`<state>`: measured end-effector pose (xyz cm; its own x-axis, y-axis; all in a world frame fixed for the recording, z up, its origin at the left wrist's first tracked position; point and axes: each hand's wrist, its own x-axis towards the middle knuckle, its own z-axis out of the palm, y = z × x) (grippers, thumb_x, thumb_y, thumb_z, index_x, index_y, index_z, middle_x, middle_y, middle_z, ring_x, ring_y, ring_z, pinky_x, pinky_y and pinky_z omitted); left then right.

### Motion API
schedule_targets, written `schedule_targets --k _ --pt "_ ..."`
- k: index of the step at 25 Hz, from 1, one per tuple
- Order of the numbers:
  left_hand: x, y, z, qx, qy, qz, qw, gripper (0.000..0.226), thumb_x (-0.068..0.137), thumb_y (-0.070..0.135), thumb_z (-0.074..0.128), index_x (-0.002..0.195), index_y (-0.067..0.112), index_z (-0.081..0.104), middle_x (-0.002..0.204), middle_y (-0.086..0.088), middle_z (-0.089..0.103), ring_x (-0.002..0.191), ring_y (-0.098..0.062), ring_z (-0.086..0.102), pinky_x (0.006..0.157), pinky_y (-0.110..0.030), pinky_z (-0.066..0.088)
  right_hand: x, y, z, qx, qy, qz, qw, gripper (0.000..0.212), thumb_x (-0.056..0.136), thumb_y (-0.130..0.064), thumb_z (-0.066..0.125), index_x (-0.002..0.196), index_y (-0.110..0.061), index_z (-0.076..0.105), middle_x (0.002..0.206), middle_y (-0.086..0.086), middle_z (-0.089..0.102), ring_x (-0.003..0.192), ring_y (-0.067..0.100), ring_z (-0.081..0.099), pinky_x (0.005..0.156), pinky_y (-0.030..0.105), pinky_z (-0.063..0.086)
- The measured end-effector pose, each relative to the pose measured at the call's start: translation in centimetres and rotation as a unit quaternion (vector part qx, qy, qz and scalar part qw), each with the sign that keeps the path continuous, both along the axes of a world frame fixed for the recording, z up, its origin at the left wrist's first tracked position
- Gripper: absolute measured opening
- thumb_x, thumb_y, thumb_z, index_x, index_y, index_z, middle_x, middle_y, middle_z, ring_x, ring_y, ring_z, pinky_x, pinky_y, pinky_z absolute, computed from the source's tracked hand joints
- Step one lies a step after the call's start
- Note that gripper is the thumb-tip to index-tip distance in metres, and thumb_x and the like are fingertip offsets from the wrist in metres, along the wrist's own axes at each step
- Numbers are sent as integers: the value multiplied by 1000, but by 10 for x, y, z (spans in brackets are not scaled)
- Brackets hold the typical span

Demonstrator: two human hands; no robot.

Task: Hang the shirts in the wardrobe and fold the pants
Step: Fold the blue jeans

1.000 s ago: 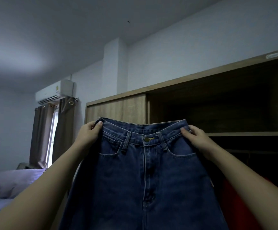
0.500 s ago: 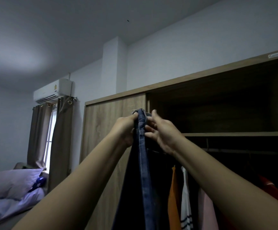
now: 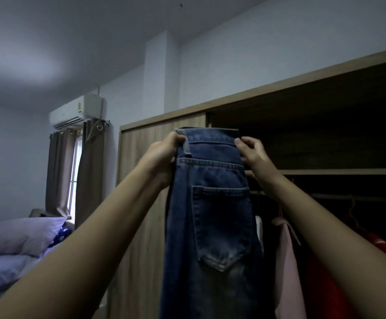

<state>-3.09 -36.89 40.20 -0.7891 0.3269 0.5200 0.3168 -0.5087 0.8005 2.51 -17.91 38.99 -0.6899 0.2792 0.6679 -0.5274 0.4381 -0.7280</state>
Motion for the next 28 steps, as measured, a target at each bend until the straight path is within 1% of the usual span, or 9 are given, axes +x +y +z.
schedule_targets --k 2,6,10,14,18,21,23,26,28 --pt "-13 -5 -1 -17 14 -6 1000 22 89 21 46 94 6 62 81 -11 65 59 -20 65 58 -29 55 -5 4 -20 17 -80 -6 997 64 82 -59 49 130 -17 40 122 4 53 102 15 56 83 32 49" --pt "-23 -9 -25 -62 118 108 985 18 91 25 47 91 11 58 79 -4 62 70 -19 60 64 -31 48 -13 -8 -42 99 51 -159 981 45 94 -51 35 104 -9 47 87 -3 56 86 18 58 73 36 46" --pt "-19 -2 -53 -206 255 250 911 45 83 43 65 117 18 52 110 -1 62 99 -18 62 83 -34 51 -28 -4 -66 85 14 -170 982 45 96 -49 31 102 -8 49 87 2 57 84 20 56 72 34 43" --pt "-22 8 -45 -136 274 359 882 31 88 32 62 112 12 59 103 -2 64 100 -20 61 84 -30 49 -18 14 -72 -33 87 -122 988 45 96 -54 22 106 -21 51 91 -7 59 85 10 58 79 35 45" --pt "-29 -2 -23 -98 278 385 875 34 88 34 60 113 11 62 106 -3 67 98 -17 62 85 -30 50 -3 24 -168 83 56 -33 994 59 70 -82 35 105 -35 45 98 -24 55 88 -12 56 78 10 43" --pt "-37 -4 -25 -108 269 352 890 38 80 42 60 108 16 64 100 1 68 95 -15 63 87 -34 52 -9 45 -222 100 17 -75 992 69 74 -82 32 71 -17 55 61 -2 60 58 2 54 57 22 43" --pt "-42 -1 -37 -105 259 321 905 40 75 47 59 104 19 64 99 2 69 92 -14 64 89 -42 52 -8 59 -226 59 -28 -24 998 71 83 -71 36 81 -3 59 74 19 65 70 21 62 65 35 49" --pt "-51 2 -47 -71 264 293 916 36 76 45 60 104 22 62 101 2 69 93 -13 63 91 -44 51 -8 66 -227 -40 -75 107 991 45 83 -55 53 109 -19 56 85 -8 71 79 3 66 68 15 51" --pt "-55 1 -48 -58 267 270 923 36 76 45 62 104 23 62 103 0 69 95 -15 64 92 -45 51 -14 66 -235 40 -119 89 988 59 75 -39 73 125 -24 46 96 -13 70 89 2 67 75 15 51"
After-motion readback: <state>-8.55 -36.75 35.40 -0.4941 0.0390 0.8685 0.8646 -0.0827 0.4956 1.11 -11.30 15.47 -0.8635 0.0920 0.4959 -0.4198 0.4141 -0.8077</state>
